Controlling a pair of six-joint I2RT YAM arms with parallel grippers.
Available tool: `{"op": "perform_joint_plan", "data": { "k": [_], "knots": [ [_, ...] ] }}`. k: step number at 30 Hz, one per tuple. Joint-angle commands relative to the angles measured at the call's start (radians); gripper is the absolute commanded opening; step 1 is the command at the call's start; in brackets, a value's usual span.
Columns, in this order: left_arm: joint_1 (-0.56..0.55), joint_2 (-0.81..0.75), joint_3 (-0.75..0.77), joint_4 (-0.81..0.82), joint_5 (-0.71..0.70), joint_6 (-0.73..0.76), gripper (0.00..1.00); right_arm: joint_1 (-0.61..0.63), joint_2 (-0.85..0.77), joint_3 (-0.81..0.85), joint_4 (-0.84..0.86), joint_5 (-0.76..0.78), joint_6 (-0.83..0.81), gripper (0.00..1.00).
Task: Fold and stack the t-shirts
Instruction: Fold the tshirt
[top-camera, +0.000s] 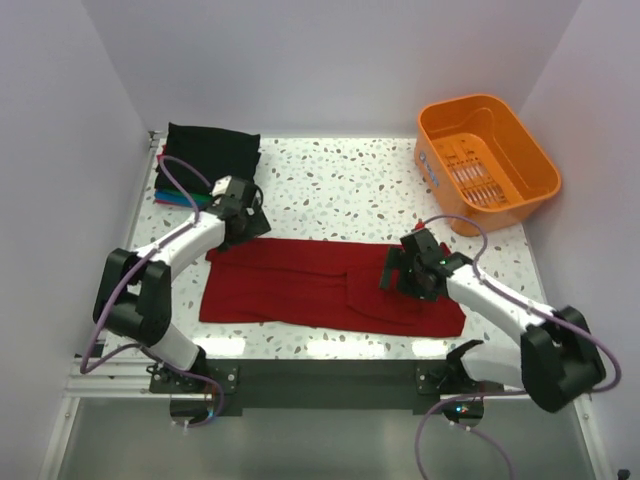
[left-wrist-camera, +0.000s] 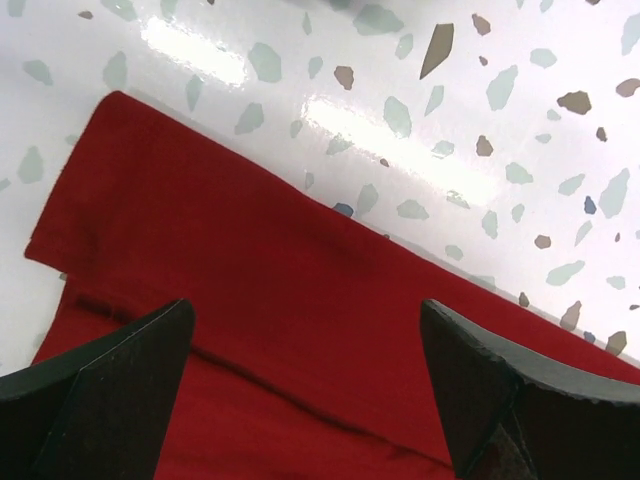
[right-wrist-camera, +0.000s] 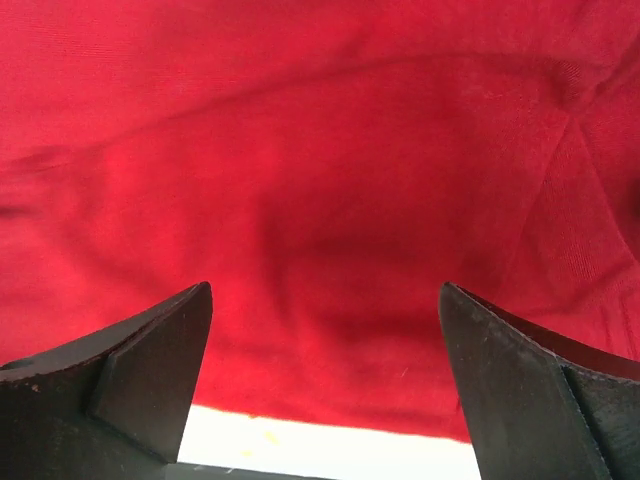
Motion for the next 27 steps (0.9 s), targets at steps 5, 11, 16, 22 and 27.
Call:
{"op": "perform_joint_plan", "data": {
  "k": [5, 11, 16, 22, 27],
  "knots": [
    [-0.009, 0.095, -0.108, 0.073, 0.070, 0.013, 1.00, -0.034, 0.391, 0.151, 0.171, -0.052, -0.087, 0.99],
    [-0.095, 0.027, -0.290, 0.024, 0.110, -0.101, 1.00, -0.042, 0.853, 0.617, 0.115, -0.110, -0.296, 0.99],
    [-0.267, -0.046, -0.469, 0.079, 0.312, -0.302, 1.00, -0.065, 1.280, 1.272, -0.112, -0.216, -0.553, 0.99],
    [-0.439, -0.027, -0.485, 0.193, 0.442, -0.508, 1.00, -0.123, 1.662, 1.963, -0.237, -0.441, -0.593, 0.99],
    [-0.578, 0.115, -0.332, 0.202, 0.423, -0.538, 1.00, -0.137, 1.636, 1.814, 0.178, -0.616, -0.455, 0.99]
  ]
}}
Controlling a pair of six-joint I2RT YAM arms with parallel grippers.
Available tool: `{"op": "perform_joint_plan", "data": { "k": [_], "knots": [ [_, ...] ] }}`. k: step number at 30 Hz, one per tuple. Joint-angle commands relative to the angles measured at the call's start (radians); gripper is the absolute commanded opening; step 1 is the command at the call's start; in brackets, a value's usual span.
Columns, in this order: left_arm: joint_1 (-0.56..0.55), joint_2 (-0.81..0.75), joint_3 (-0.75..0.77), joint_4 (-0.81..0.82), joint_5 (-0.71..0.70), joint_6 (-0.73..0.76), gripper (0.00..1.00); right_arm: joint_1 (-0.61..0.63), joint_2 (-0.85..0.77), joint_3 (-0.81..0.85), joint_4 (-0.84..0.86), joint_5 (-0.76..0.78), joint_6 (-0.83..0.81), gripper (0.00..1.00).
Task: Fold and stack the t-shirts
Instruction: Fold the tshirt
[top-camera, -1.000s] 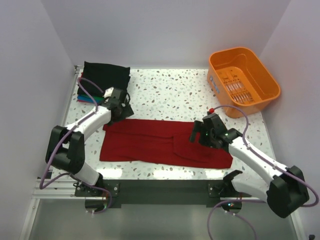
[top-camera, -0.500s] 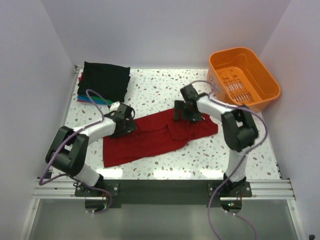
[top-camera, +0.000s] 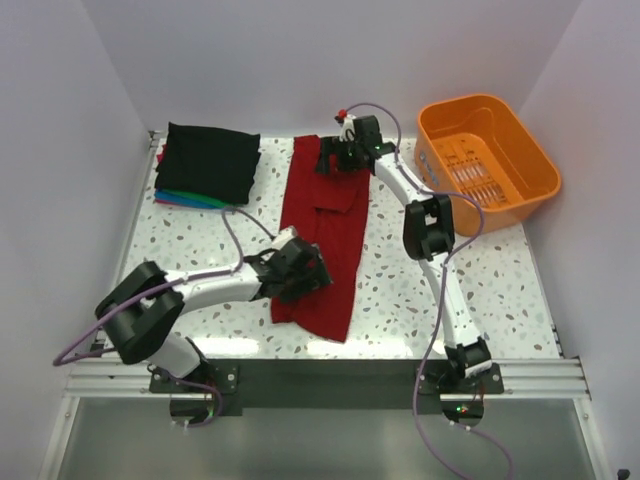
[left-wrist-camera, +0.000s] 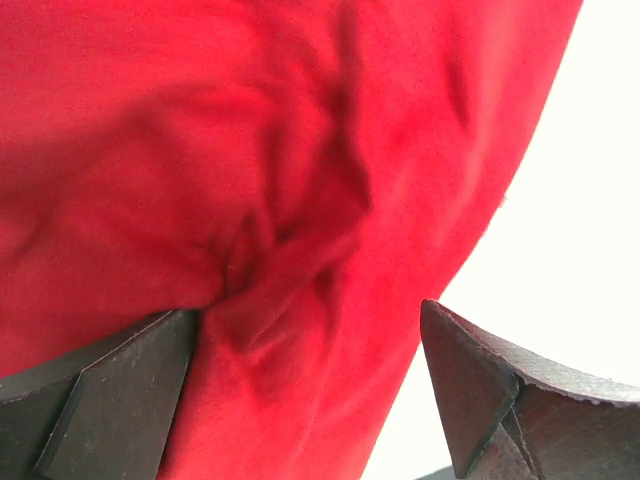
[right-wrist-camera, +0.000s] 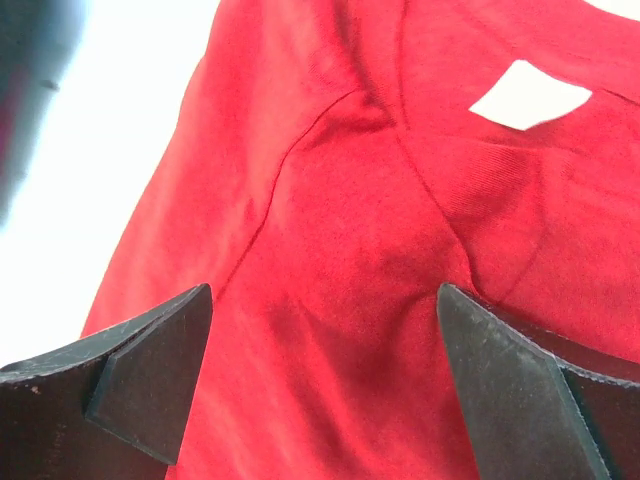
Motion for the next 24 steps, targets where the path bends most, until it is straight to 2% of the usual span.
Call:
{"op": "perform_joint_plan", "data": {
  "k": [1, 4, 5, 8, 12, 18, 20, 24],
  "knots": [
    [-0.097, 0.214, 0.028, -0.093, 0.256, -0.142, 1.00, -0.001, 0.080, -0.033, 0.156, -0.174, 0.139, 0.99],
    [-0.163, 0.297, 0.090, -0.073, 0.299, -0.123, 1.00, -0.003, 0.118, 0.010, 0.277, -0.217, 0.274, 0.99],
    [-0.172, 0.306, 0.102, -0.079, 0.298, -0.119, 1.00, -0.003, 0.118, -0.004, 0.367, -0.213, 0.302, 0.99],
    [-0.203, 0.288, 0.142, -0.158, 0.230, -0.125, 1.00, -0.001, 0.127, 0.027, 0.343, -0.138, 0.327, 0.99],
    [-0.220, 0.166, 0.125, -0.209, 0.158, -0.148, 1.00, -0.003, 0.083, 0.007, 0.303, -0.064, 0.280, 0.99],
    [-0.264, 0.083, 0.260, -0.359, 0.006, -0.076, 1.00, -0.003, 0.003, 0.088, 0.250, -0.068, 0.267, 0.99],
    [-0.281, 0.040, 0.292, -0.381, -0.040, -0.039, 1.00, -0.003, -0.075, 0.078, 0.265, -0.085, 0.272, 0.99],
    [-0.304, -0.045, 0.337, -0.415, -0.086, 0.010, 1.00, 0.000, -0.268, -0.059, 0.291, -0.133, 0.217, 0.99]
  ]
}}
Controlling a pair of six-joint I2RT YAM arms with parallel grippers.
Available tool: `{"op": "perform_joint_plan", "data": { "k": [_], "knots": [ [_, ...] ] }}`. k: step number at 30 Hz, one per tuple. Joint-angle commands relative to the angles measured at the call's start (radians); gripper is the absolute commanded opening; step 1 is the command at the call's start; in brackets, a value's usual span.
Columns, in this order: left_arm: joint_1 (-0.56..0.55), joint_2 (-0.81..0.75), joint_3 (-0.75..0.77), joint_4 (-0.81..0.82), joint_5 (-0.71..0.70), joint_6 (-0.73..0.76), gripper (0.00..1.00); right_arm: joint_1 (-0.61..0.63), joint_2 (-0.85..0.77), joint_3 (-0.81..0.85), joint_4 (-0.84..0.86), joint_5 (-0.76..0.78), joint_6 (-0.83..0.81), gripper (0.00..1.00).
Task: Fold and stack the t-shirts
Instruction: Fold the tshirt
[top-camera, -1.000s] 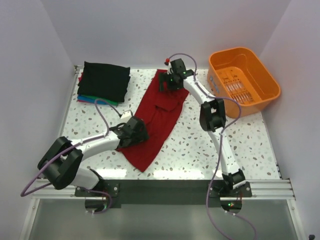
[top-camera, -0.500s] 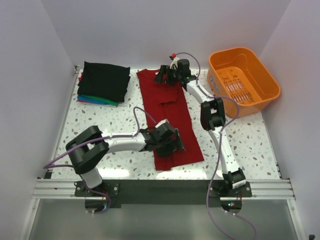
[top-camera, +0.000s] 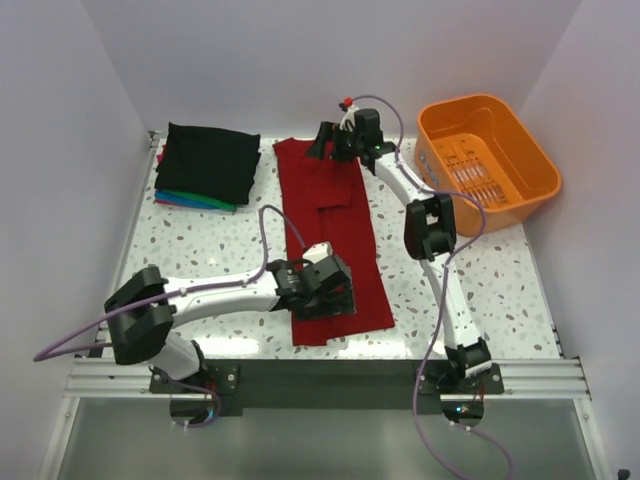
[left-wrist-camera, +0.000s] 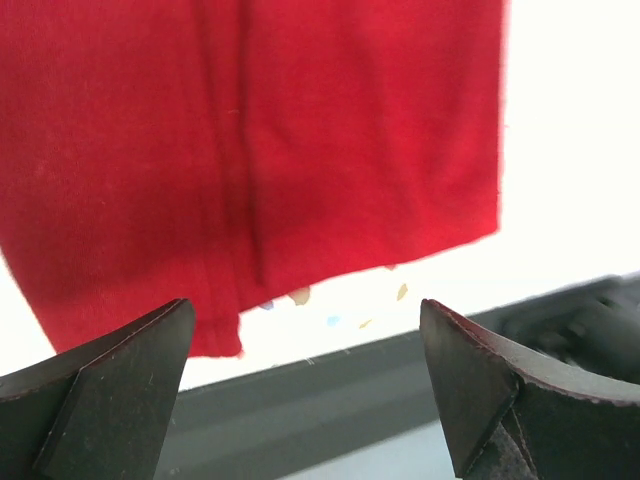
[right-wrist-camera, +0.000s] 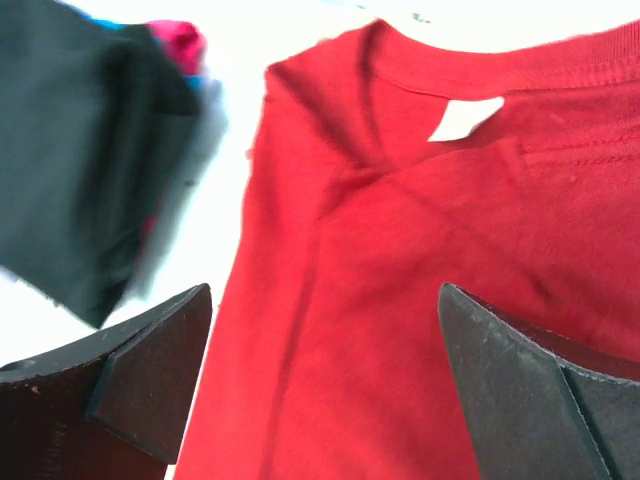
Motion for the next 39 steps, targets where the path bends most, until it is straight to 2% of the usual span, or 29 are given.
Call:
{"op": "perform_joint_plan", "data": {
  "k": [1, 3, 5, 6, 8, 9, 11, 13, 14, 16, 17, 19, 20, 21, 22, 23, 24, 26, 27, 32, 33, 37, 38, 39],
  "knots": [
    [-0.016, -0.118, 0.054, -0.089, -0.102, 0.067, 1.00, 0.007, -0.306, -0.065, 0.015, -0.022, -0.066, 0.99],
    [-0.016, -0.164, 0.027, -0.150, -0.133, 0.050, 1.00, 0.005, -0.458, -0.181, -0.086, 0.020, -0.118, 0.99],
    [-0.011, -0.208, -0.010, -0.198, -0.179, 0.024, 1.00, 0.008, -0.596, -0.329, -0.175, 0.146, -0.143, 0.99],
    [-0.008, -0.223, -0.051, -0.250, -0.190, 0.010, 1.00, 0.007, -0.751, -0.554, -0.166, 0.206, -0.135, 0.99],
    [0.006, -0.280, -0.099, -0.308, -0.233, -0.057, 1.00, 0.007, -0.921, -0.789, -0.166, 0.325, -0.097, 0.99],
    [0.013, -0.300, -0.149, -0.331, -0.235, -0.071, 1.00, 0.007, -1.061, -0.984, -0.186, 0.369, -0.085, 0.99],
    [0.032, -0.372, -0.211, -0.315, -0.212, -0.079, 1.00, 0.007, -1.182, -1.165, -0.233, 0.436, -0.028, 0.99],
    [0.058, -0.420, -0.330, -0.200, -0.138, -0.053, 1.00, 0.013, -1.352, -1.477, -0.229, 0.412, 0.020, 0.97],
    [0.061, -0.429, -0.354, -0.171, -0.111, -0.041, 1.00, 0.017, -1.403, -1.532, -0.241, 0.407, 0.023, 0.97],
    [0.063, -0.434, -0.390, -0.120, -0.060, -0.025, 0.99, 0.031, -1.513, -1.618, -0.315, 0.404, 0.012, 0.96],
    [0.064, -0.423, -0.400, -0.095, -0.048, -0.019, 0.94, 0.033, -1.546, -1.656, -0.333, 0.404, 0.011, 0.95],
    [0.064, -0.409, -0.420, -0.028, -0.006, -0.002, 0.89, 0.039, -1.624, -1.756, -0.370, 0.372, 0.011, 0.89],
    [0.064, -0.394, -0.427, 0.016, 0.006, 0.004, 0.83, 0.040, -1.639, -1.780, -0.381, 0.364, 0.018, 0.88],
    [0.064, -0.388, -0.441, 0.040, 0.018, 0.008, 0.79, 0.045, -1.650, -1.822, -0.383, 0.358, 0.037, 0.81],
    [0.064, -0.380, -0.447, 0.059, 0.040, 0.012, 0.76, 0.056, -1.658, -1.840, -0.370, 0.331, 0.040, 0.79],
    [0.064, -0.363, -0.449, 0.067, 0.043, 0.013, 0.70, 0.059, -1.656, -1.874, -0.366, 0.329, 0.052, 0.76],
    [0.064, -0.359, -0.449, 0.067, 0.043, 0.012, 0.69, 0.063, -1.655, -1.888, -0.355, 0.328, 0.060, 0.70],
    [0.064, -0.351, -0.464, 0.084, 0.037, 0.005, 0.63, 0.079, -1.627, -1.911, -0.332, 0.315, 0.063, 0.66],
    [0.064, -0.351, -0.470, 0.096, 0.040, -0.001, 0.62, 0.085, -1.618, -1.916, -0.327, 0.305, 0.063, 0.61],
    [0.064, -0.317, -0.487, 0.147, 0.043, -0.013, 0.52, 0.206, -1.563, -1.945, -0.283, 0.283, 0.089, 0.56],
    [0.064, -0.310, -0.489, 0.156, 0.048, -0.011, 0.50, 0.226, -1.551, -1.948, -0.278, 0.286, 0.104, 0.52],
    [0.064, -0.267, -0.496, 0.215, 0.078, -0.004, 0.37, 0.234, -1.549, -1.968, -0.287, 0.337, 0.124, 0.45],
    [0.064, -0.248, -0.495, 0.225, 0.083, -0.002, 0.30, 0.234, -1.549, -1.975, -0.287, 0.338, 0.124, 0.42],
    [0.064, -0.239, -0.495, 0.231, 0.092, 0.004, 0.26, 0.234, -1.550, -1.985, -0.280, 0.325, 0.124, 0.35]
  ]
}}
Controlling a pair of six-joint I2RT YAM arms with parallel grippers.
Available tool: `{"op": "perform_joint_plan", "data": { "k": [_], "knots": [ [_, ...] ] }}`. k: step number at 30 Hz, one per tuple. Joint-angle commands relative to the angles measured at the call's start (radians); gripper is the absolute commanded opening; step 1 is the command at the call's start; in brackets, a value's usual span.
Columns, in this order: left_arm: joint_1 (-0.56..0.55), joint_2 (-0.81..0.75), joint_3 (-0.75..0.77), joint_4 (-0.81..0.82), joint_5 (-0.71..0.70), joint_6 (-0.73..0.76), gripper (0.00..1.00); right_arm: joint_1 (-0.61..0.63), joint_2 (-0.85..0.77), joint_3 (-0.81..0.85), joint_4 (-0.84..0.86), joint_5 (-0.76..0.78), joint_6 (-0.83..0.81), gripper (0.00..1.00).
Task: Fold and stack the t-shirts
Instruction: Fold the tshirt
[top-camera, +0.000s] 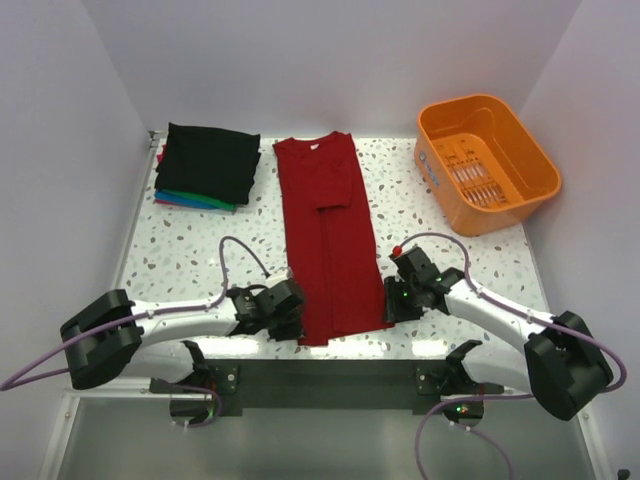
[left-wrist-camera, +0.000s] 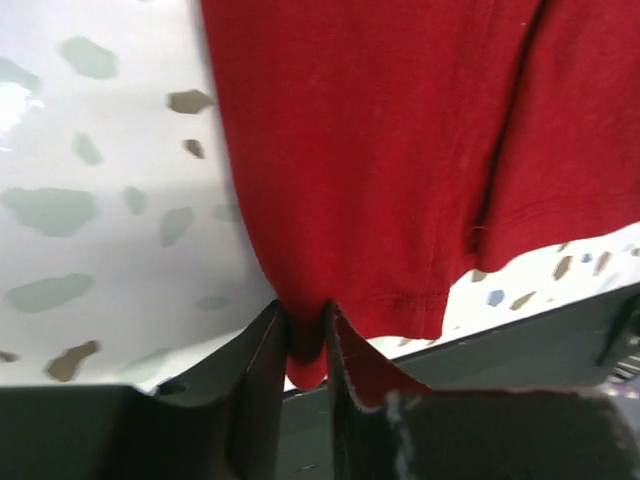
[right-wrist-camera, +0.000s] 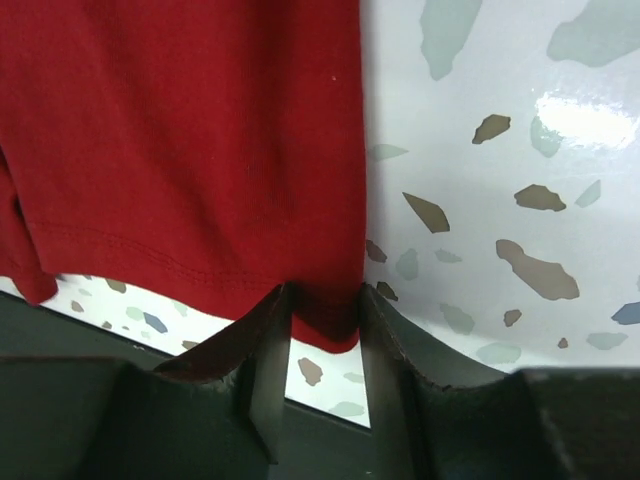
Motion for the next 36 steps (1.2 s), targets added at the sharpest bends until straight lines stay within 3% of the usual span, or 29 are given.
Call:
{"op": "perform_joint_plan", "data": {
  "k": [1, 3, 6, 15, 18, 23, 29, 36],
  "knots": [
    [0.002, 0.054, -0.028, 0.047, 0.029, 0.012, 0.21, 0.003, -0.004, -0.030, 0.054, 0.001, 0.032, 0.31],
    [0.003, 0.064, -0.022, 0.041, 0.024, 0.012, 0.01, 0.003, -0.001, -0.056, 0.084, -0.032, 0.040, 0.20],
    [-0.001, 0.058, -0.008, 0.009, 0.018, 0.023, 0.00, 0.005, -0.020, -0.090, 0.112, -0.075, 0.057, 0.00],
    [-0.033, -0.074, -0.005, -0.102, 0.038, 0.052, 0.00, 0.014, -0.376, -0.150, -0.119, -0.118, 0.118, 0.00],
    [-0.033, -0.106, 0.026, -0.100, 0.023, 0.080, 0.00, 0.014, -0.399, -0.133, -0.130, -0.117, 0.126, 0.00],
    [0.006, -0.075, 0.128, -0.117, -0.037, 0.153, 0.00, 0.012, -0.309, 0.009, -0.075, -0.048, 0.098, 0.00],
    [0.169, 0.003, 0.231, 0.026, -0.025, 0.293, 0.00, 0.002, -0.108, 0.221, 0.020, 0.128, 0.045, 0.00],
    [0.337, 0.169, 0.424, 0.043, -0.051, 0.420, 0.00, -0.079, 0.151, 0.431, 0.137, 0.158, -0.006, 0.00]
  ]
}}
